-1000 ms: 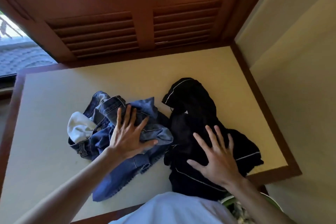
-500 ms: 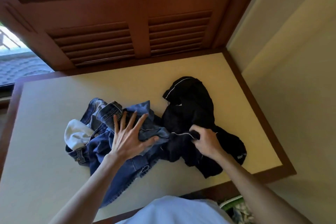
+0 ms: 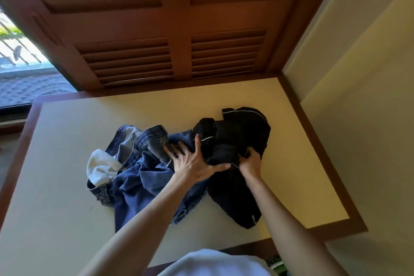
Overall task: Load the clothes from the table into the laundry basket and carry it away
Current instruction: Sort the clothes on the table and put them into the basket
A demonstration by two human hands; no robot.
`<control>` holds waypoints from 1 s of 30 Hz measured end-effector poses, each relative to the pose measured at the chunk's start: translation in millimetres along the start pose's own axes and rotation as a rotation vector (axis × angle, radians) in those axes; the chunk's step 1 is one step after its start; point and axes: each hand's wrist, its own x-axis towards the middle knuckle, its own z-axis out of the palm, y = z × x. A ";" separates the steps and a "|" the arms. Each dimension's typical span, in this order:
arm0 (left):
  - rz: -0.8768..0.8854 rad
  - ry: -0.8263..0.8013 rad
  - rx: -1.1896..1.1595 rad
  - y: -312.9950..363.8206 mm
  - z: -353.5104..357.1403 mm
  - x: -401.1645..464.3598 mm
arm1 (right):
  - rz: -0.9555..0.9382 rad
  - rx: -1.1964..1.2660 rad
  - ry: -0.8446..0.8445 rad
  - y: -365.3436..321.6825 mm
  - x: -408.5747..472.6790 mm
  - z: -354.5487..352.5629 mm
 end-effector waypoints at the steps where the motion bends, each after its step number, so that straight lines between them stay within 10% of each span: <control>1: -0.012 0.016 0.024 3.7 4.1 0.0 | -0.019 -0.065 0.001 -5.9 -2.7 -0.2; 5: -0.034 0.031 0.113 9.3 14.7 6.4 | -0.437 -0.342 0.230 -30.3 -46.9 -8.6; 8: -0.024 0.020 0.193 6.9 17.1 10.1 | -0.866 -0.708 0.010 -27.3 -81.9 0.2; 17: 0.261 -0.066 0.235 -54.3 -3.8 3.4 | -0.731 -1.145 -0.444 15.2 -33.5 -16.8; 30: 0.322 0.015 0.394 -96.8 9.5 -9.3 | -0.714 -1.195 -0.402 28.3 -13.8 7.2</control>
